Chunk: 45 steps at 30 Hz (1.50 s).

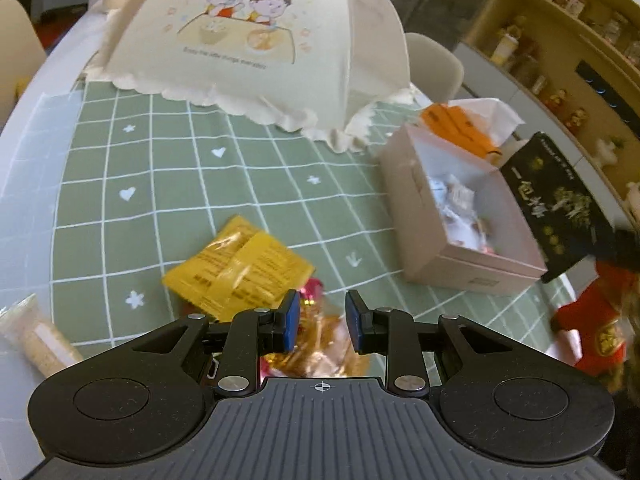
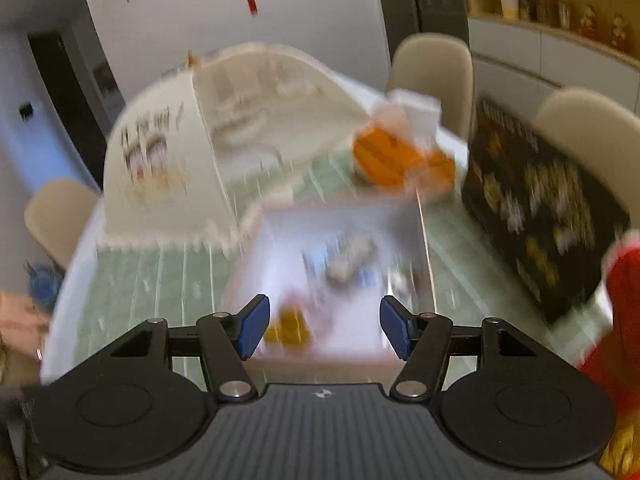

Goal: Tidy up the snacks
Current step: 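Grasp the clear-wrapped cake packet with the left gripper while the right approaches the peanut candy packet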

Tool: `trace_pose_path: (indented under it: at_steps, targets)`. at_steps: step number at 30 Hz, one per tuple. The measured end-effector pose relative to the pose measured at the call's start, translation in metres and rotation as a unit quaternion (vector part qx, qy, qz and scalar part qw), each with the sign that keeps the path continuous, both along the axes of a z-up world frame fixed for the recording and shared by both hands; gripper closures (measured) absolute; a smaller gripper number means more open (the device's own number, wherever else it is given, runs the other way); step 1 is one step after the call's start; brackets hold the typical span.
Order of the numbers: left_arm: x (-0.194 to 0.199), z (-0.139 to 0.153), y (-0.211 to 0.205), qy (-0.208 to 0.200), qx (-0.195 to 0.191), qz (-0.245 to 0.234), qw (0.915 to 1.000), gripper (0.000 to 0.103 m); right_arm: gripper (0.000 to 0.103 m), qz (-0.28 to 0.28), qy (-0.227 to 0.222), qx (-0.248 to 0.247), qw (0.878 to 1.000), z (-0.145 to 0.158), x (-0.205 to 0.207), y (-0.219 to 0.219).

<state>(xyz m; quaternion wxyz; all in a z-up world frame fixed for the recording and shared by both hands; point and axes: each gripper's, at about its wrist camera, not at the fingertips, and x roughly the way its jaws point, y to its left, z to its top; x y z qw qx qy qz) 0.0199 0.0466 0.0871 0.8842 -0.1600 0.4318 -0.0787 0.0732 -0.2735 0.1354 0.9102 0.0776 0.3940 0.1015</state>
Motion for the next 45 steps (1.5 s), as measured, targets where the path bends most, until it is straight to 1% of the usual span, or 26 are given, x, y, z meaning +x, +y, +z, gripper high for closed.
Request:
trace_pose_path:
  at_steps: [3,5,7,10,13,16,19,21,22,24,26,27,28,30,31,32,35,37,38,40,41,42,45]
  targets:
    - [0.007,-0.006,-0.005,0.007,0.008,-0.023,0.9997,0.075,0.041,0.025,0.029,-0.009,0.999,-0.023,-0.031,0.004]
    - [0.011,-0.012,-0.013,0.018,0.012,-0.033,0.9992,0.075,0.041,0.039,0.043,-0.034,0.998,-0.036,-0.052,0.010]
    - [0.013,-0.020,-0.023,0.027,0.026,-0.047,0.9982,0.074,0.041,0.049,0.054,-0.060,0.996,-0.049,-0.073,0.017]
    - [0.007,-0.027,-0.037,0.030,0.055,-0.064,0.9960,0.073,0.041,0.064,0.071,-0.052,0.994,-0.061,-0.102,0.023]
    - [-0.001,-0.031,-0.051,0.036,0.060,-0.099,0.9926,0.070,0.041,0.082,0.077,-0.049,0.992,-0.068,-0.120,0.032]
    - [-0.012,-0.033,-0.070,0.027,0.078,-0.143,0.9863,0.066,0.041,0.098,0.077,-0.080,0.989,-0.078,-0.129,0.046]
    - [-0.021,-0.032,-0.081,0.020,0.094,-0.165,0.9816,0.064,0.041,0.104,0.081,-0.103,0.986,-0.086,-0.131,0.055]
    - [-0.023,-0.031,-0.081,0.024,0.093,-0.166,0.9814,0.064,0.041,0.107,0.082,-0.114,0.984,-0.089,-0.132,0.057]
    - [-0.023,-0.031,-0.080,0.027,0.090,-0.164,0.9820,0.063,0.041,0.104,0.080,-0.127,0.983,-0.091,-0.132,0.057]
    - [-0.024,-0.031,-0.076,0.034,0.088,-0.156,0.9833,0.060,0.041,0.087,0.074,-0.162,0.980,-0.095,-0.130,0.054]
    - [-0.024,-0.029,-0.072,0.032,0.088,-0.143,0.9853,0.062,0.040,0.063,0.065,-0.195,0.977,-0.098,-0.129,0.051]
    - [-0.026,-0.026,-0.070,0.025,0.085,-0.135,0.9868,0.065,0.040,0.055,0.063,-0.196,0.977,-0.097,-0.129,0.048]
    - [-0.026,-0.023,-0.069,0.020,0.079,-0.127,0.9886,0.065,0.040,0.051,0.064,-0.187,0.979,-0.096,-0.128,0.044]
    - [-0.024,-0.018,-0.066,0.014,0.061,-0.110,0.9920,0.065,0.040,0.046,0.064,-0.154,0.985,-0.090,-0.128,0.039]
    - [-0.022,-0.017,-0.068,0.014,0.059,-0.106,0.9925,0.065,0.040,0.045,0.063,-0.138,0.987,-0.088,-0.129,0.037]
    - [-0.019,-0.016,-0.071,0.014,0.066,-0.108,0.9919,0.065,0.040,0.044,0.062,-0.123,0.989,-0.085,-0.129,0.036]
    - [-0.016,-0.020,-0.091,0.014,0.114,-0.127,0.9852,0.065,0.040,0.037,0.055,-0.104,0.992,-0.082,-0.129,0.037]
    - [-0.017,-0.025,-0.104,0.018,0.142,-0.146,0.9789,0.062,0.040,0.030,0.054,-0.101,0.993,-0.083,-0.126,0.039]
    - [-0.019,-0.027,-0.110,0.009,0.156,-0.157,0.9752,0.061,0.040,0.027,0.056,-0.101,0.993,-0.084,-0.125,0.039]
    - [-0.024,-0.028,-0.121,-0.013,0.184,-0.187,0.9650,0.061,0.040,0.023,0.059,-0.099,0.993,-0.086,-0.121,0.042]
    - [-0.025,-0.028,-0.125,-0.017,0.190,-0.198,0.9615,0.061,0.040,0.023,0.060,-0.097,0.993,-0.087,-0.120,0.042]
    - [-0.024,-0.028,-0.126,-0.016,0.188,-0.203,0.9608,0.061,0.040,0.022,0.062,-0.096,0.993,-0.088,-0.119,0.042]
    - [-0.019,-0.029,-0.120,0.001,0.159,-0.206,0.9655,0.060,0.040,0.024,0.063,-0.097,0.993,-0.089,-0.118,0.043]
